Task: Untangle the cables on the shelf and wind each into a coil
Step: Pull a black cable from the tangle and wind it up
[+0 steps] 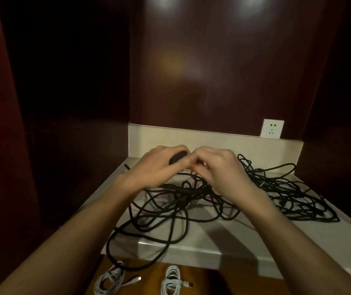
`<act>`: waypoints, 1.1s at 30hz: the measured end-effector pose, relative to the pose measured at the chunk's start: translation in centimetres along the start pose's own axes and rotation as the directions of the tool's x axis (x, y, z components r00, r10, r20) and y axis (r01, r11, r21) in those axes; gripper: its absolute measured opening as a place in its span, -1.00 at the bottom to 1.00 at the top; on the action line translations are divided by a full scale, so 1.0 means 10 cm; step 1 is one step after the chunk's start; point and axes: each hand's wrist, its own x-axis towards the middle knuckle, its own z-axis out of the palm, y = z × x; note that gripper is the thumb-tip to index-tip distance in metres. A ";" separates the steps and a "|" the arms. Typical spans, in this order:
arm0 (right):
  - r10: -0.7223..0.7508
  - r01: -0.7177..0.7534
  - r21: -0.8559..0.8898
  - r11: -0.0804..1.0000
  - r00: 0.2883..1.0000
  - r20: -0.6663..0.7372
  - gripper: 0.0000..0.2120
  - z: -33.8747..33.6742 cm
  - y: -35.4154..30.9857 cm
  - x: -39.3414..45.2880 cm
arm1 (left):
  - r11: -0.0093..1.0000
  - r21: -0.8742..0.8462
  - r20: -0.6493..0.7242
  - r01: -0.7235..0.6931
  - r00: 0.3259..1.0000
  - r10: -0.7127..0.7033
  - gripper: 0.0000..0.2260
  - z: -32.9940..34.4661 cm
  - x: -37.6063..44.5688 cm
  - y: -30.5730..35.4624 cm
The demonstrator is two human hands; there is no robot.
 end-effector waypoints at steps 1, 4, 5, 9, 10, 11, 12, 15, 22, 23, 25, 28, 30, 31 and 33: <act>0.040 -0.040 0.031 0.999 0.999 0.008 -0.71 -0.01 0.02 0.04 | 0.999 -0.013 0.086 0.033 0.996 -0.031 -0.51 0.00 -0.01 0.01; 0.141 -0.147 0.084 0.986 0.987 0.082 -0.71 -0.02 0.05 0.14 | 0.995 0.027 0.203 0.095 0.974 -0.098 -0.64 0.03 -0.01 0.00; 0.179 -0.190 0.096 0.977 0.978 0.110 -0.71 -0.01 0.06 0.18 | 0.994 0.022 0.188 0.104 0.976 -0.106 -0.78 0.04 0.00 -0.03; 0.422 -0.476 0.468 0.745 0.879 0.222 -0.73 0.04 0.06 0.26 | 0.926 -0.312 0.032 0.210 0.977 -0.211 -0.83 0.04 0.07 -0.09; 0.445 -0.514 0.565 0.645 0.854 0.268 -0.77 0.06 0.06 0.25 | 0.884 -0.412 0.005 0.221 0.971 -0.241 -0.88 0.05 0.08 -0.09; 0.448 -0.525 0.614 0.590 0.845 0.293 -0.80 0.10 0.05 0.22 | 0.843 -0.488 -0.012 0.227 0.964 -0.266 -0.91 0.06 0.09 -0.08; 0.441 -0.522 0.629 0.575 0.846 0.299 -0.83 0.14 0.05 0.17 | 0.801 -0.548 -0.018 0.243 0.953 -0.302 -0.90 0.07 0.10 -0.06; 0.446 -0.549 0.635 0.543 0.829 0.336 -0.79 0.28 0.10 -0.07 | 0.557 -0.782 0.038 0.280 0.913 -0.406 -0.81 0.03 0.13 -0.06; 0.533 -0.551 0.508 0.662 0.823 0.197 -0.68 0.54 0.30 -0.22 | 0.014 -0.968 0.223 0.252 0.878 -0.423 -0.80 0.01 0.27 -0.05; 0.543 -0.547 0.461 0.699 0.825 0.156 -0.68 0.59 0.34 -0.18 | -0.019 -0.974 0.213 0.228 0.872 -0.441 -0.81 0.04 0.31 -0.06; 0.583 -0.573 0.406 0.712 0.805 0.114 -0.65 0.69 0.43 -0.12 | -0.004 -0.983 0.158 0.184 0.829 -0.536 -0.81 0.12 0.40 -0.07; 0.637 -0.623 0.406 0.668 0.762 0.121 -0.63 0.84 0.48 -0.10 | 0.049 -0.992 0.052 0.112 0.748 -0.662 -0.81 0.25 0.49 -0.10; 0.661 -0.655 0.432 0.620 0.733 0.163 -0.63 0.90 0.47 -0.12 | 0.060 -0.994 0.024 0.087 0.739 -0.673 -0.76 0.30 0.49 -0.15; 0.676 -0.674 0.482 0.560 0.708 0.205 -0.64 0.90 0.48 -0.12 | 0.069 -0.993 0.029 0.098 0.753 -0.657 -0.71 0.32 0.48 -0.19; 0.684 -0.696 0.577 0.428 0.667 0.297 -0.68 0.88 0.52 -0.11 | 0.047 -0.990 0.081 0.134 0.806 -0.586 -0.63 0.33 0.45 -0.24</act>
